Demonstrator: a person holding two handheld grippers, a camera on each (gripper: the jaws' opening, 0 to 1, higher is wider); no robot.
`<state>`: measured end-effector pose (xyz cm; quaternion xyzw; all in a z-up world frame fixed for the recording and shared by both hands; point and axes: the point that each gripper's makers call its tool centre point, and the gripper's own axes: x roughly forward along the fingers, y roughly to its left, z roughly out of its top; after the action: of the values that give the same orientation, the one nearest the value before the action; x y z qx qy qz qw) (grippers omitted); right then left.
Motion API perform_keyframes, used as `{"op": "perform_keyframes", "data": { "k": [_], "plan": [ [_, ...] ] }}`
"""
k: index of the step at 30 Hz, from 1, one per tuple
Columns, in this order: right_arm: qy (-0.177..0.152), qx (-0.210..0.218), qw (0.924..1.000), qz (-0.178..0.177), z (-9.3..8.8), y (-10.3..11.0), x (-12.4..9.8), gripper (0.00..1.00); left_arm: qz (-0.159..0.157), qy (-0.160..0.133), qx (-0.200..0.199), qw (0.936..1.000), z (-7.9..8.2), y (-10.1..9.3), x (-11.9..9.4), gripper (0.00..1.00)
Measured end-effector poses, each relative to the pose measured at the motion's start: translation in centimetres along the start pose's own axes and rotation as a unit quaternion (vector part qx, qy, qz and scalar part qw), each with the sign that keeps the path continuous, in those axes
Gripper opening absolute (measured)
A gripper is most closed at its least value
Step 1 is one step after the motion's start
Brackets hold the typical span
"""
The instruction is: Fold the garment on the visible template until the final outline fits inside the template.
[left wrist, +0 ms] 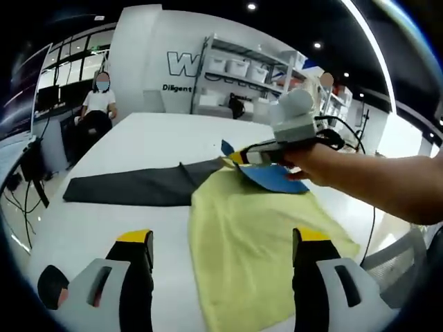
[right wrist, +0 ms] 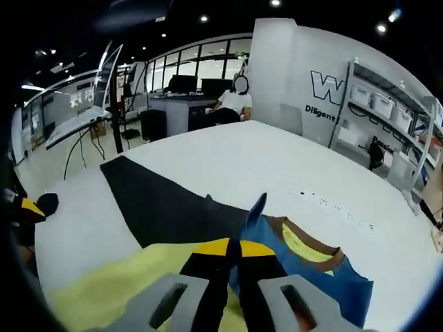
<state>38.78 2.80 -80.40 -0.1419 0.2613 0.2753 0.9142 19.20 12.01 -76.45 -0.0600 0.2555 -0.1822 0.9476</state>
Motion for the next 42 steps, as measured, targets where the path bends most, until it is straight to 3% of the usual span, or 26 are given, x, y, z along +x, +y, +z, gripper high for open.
{"op": "perform_keyframes", "data": {
  "k": [13,25,35,42],
  "plan": [
    [0.037,-0.026,0.9983,0.035,-2.7,3.3,1.5,0.00,0.000,0.001,-0.006,1.0000,-0.1,0.2,0.0,0.77],
    [0.068,-0.044,0.9953,0.054,-4.9,4.8,2.3,0.00,0.000,0.003,-0.007,1.0000,-0.2,0.3,0.1,0.77],
    [0.072,-0.027,0.9952,0.062,-5.0,5.2,2.4,0.00,0.001,0.005,-0.007,1.0000,-0.2,0.4,0.1,0.76],
    [0.072,-0.011,0.9948,0.071,-5.0,5.8,2.4,0.07,0.001,0.006,-0.005,1.0000,-0.3,0.4,0.1,0.76]
  ]
}}
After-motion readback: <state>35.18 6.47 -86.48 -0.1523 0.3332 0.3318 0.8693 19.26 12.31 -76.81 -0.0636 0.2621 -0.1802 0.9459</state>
